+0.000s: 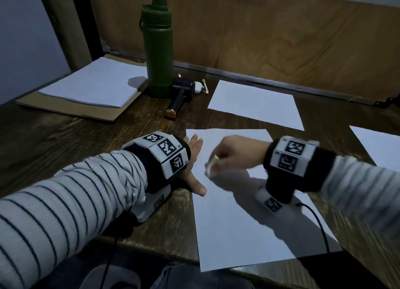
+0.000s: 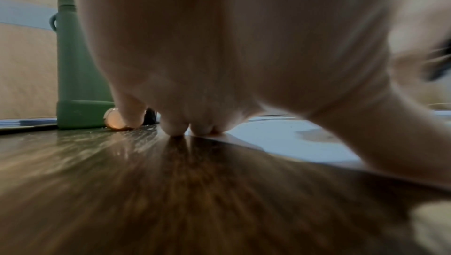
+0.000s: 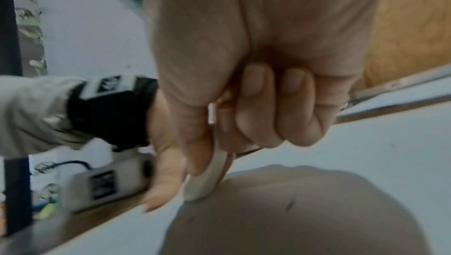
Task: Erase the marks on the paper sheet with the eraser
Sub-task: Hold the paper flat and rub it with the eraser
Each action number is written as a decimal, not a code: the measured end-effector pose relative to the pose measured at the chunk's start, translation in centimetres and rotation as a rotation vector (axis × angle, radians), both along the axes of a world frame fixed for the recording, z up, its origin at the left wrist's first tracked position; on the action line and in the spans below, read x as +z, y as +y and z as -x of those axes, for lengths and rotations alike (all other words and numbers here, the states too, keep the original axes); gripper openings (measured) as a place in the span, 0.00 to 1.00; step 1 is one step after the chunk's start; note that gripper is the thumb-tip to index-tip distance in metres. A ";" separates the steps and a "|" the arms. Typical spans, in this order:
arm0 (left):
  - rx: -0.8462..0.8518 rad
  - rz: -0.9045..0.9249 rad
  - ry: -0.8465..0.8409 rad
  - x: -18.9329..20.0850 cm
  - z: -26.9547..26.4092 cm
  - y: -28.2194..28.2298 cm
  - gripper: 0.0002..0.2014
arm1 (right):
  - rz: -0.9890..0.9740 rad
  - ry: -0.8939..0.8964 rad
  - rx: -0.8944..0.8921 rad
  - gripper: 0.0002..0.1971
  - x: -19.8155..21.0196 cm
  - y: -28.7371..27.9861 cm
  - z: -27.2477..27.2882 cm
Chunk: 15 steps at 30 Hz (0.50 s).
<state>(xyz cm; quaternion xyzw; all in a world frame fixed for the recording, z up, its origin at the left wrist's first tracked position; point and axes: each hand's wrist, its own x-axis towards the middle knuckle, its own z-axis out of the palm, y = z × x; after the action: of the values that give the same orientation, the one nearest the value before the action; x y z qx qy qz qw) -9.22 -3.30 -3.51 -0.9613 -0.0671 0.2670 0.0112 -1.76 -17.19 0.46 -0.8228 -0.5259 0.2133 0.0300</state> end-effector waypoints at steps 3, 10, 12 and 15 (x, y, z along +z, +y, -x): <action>-0.012 -0.004 -0.003 0.0 0.1 -0.1 0.66 | -0.103 -0.074 -0.057 0.16 -0.1 1.2 -0.6; 0.013 0.035 -0.031 -0.3 0.2 -0.1 0.66 | 0.110 0.119 0.147 0.15 0.7 -2.1 1.2; 0.011 0.023 -0.031 -0.4 0.1 -0.1 0.67 | 0.099 0.096 0.103 0.15 0.7 -1.0 0.8; 0.001 -0.005 -0.018 -0.5 -0.1 0.2 0.68 | -0.010 -0.061 0.051 0.16 0.5 1.4 -0.2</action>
<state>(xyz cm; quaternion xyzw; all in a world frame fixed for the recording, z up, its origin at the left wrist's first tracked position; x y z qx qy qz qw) -9.11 -3.14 -3.97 -0.9636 -0.0683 0.2581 0.0128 -1.60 -15.78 0.96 -0.8151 -0.5484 0.1863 0.0124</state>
